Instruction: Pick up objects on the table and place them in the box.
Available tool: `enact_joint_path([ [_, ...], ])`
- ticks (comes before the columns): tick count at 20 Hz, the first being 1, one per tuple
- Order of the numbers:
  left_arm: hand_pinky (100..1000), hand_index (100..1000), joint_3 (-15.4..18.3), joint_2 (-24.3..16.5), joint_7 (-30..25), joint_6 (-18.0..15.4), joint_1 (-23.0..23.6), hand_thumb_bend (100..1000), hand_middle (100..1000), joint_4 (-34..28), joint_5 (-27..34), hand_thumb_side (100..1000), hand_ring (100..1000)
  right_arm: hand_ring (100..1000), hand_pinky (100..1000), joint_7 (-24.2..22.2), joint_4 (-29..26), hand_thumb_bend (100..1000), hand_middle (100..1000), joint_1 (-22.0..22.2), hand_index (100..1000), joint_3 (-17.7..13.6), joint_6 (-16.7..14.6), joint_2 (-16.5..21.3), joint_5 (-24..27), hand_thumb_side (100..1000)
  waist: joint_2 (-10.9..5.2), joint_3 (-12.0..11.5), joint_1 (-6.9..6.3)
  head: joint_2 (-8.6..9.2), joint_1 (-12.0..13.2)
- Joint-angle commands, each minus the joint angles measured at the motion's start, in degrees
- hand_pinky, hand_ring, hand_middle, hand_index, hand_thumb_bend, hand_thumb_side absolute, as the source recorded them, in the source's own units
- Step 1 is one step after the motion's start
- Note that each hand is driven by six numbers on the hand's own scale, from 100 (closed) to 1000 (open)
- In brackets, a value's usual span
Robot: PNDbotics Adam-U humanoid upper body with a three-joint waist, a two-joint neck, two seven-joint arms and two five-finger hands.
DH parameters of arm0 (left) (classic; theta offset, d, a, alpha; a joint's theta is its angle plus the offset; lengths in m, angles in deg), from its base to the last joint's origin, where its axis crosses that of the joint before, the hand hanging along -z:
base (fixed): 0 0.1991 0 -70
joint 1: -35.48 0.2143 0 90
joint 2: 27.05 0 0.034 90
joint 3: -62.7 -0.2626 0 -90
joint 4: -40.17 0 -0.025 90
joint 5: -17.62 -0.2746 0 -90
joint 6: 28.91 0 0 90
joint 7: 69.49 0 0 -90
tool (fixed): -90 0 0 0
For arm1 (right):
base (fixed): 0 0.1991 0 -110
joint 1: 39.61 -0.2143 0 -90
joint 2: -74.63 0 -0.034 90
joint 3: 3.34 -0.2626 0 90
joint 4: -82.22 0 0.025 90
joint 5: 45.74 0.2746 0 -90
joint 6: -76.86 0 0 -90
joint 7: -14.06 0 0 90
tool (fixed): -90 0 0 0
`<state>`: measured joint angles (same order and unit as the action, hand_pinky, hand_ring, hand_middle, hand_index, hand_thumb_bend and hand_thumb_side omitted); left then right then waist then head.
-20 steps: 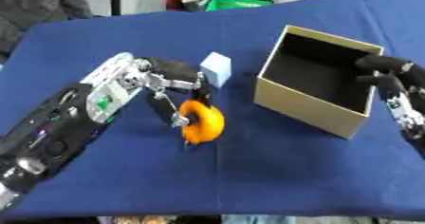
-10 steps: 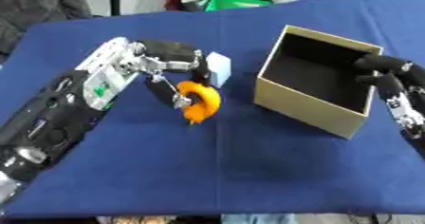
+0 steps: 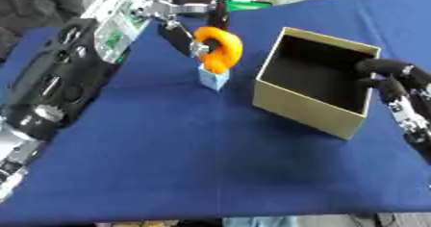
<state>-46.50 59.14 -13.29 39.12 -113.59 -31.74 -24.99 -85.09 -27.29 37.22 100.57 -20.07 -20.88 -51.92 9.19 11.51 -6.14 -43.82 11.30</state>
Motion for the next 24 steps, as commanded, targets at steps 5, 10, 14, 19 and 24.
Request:
enact_joint_path([
  [5,737,637,1.47,7.51,5.27,-2.08,-5.20,100,470,5.78,-7.43,100,605,885,799,-1.86,-0.63,100,742,-1.33,813,1.24,-0.21,0.68,1.15,723,-0.69,1.53,0.04,0.54,1.18],
  [10,738,682,1.12,10.82,6.94,-4.03,-4.93,160,519,10.23,-10.19,100,621,885,799,-2.24,-0.69,100,741,-1.61,812,1.41,-0.20,0.65,1.25,725,-0.37,2.32,-0.20,1.02,1.55],
  [14,752,785,0.46,11.69,6.19,-6.21,-4.23,376,634,12.19,-11.19,106,669,885,799,-2.18,-0.62,100,741,-1.66,811,1.32,-0.17,0.55,1.21,725,-0.25,2.27,-0.22,1.33,1.30],
  [19,770,844,1.44,10.13,6.45,-6.17,-4.43,479,710,10.51,-11.15,188,712,885,799,-2.03,-0.44,100,740,-1.50,811,1.20,-0.15,0.51,1.10,726,-0.44,1.69,-0.23,1.29,0.89],
  [24,775,833,4.40,6.06,7.36,-3.02,-3.78,452,694,6.48,-10.00,163,712,885,799,-1.59,-0.34,100,740,-1.16,811,0.81,-0.13,0.51,0.99,725,-0.73,0.70,0.02,1.29,0.20],
])
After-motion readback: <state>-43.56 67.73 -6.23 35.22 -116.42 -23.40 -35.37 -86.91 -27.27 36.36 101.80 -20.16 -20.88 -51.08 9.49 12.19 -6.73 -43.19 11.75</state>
